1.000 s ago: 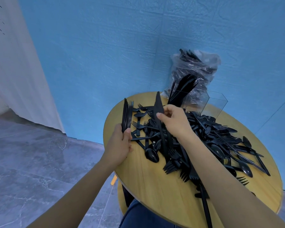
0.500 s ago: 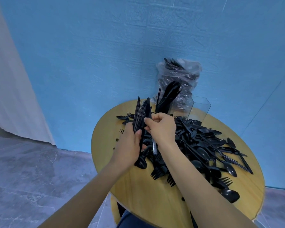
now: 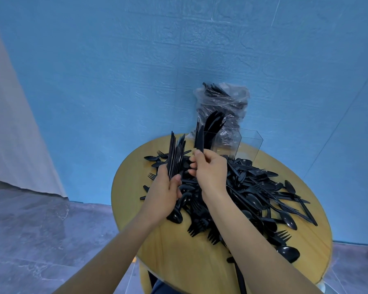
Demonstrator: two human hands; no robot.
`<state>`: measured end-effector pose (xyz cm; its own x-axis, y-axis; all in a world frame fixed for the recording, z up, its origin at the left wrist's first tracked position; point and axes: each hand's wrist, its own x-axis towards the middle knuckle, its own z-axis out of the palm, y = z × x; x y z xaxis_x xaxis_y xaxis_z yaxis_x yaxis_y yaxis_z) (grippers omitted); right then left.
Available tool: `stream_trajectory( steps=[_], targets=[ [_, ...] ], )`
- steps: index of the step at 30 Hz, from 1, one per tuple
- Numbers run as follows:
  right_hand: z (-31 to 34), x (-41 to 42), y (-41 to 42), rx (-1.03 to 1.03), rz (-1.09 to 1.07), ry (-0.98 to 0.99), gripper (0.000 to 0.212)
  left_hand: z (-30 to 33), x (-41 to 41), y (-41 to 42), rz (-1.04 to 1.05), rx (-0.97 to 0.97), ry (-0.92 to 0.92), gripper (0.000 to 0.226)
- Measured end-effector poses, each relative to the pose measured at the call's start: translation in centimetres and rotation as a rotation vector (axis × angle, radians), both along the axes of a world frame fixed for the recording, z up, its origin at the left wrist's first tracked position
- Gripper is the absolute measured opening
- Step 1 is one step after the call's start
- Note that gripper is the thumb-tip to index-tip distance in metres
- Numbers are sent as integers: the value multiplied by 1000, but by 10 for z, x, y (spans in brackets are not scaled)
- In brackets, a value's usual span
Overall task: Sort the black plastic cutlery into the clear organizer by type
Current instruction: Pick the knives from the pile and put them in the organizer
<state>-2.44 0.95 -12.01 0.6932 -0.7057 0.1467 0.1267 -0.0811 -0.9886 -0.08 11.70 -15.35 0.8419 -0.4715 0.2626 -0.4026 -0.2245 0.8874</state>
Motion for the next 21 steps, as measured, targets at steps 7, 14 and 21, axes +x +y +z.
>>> stream_trajectory(
  steps=[7,14,21],
  targets=[
    [-12,-11,6,-153,35,150,47,8,-7,-8,-47,-26,74,14],
    [-6,-12,6,-227,179,195,30,11,-7,-10,-41,59,-20,20],
    [2,-15,-12,-127,286,186,20,16,-6,-12,-195,-35,135,16]
  ],
)
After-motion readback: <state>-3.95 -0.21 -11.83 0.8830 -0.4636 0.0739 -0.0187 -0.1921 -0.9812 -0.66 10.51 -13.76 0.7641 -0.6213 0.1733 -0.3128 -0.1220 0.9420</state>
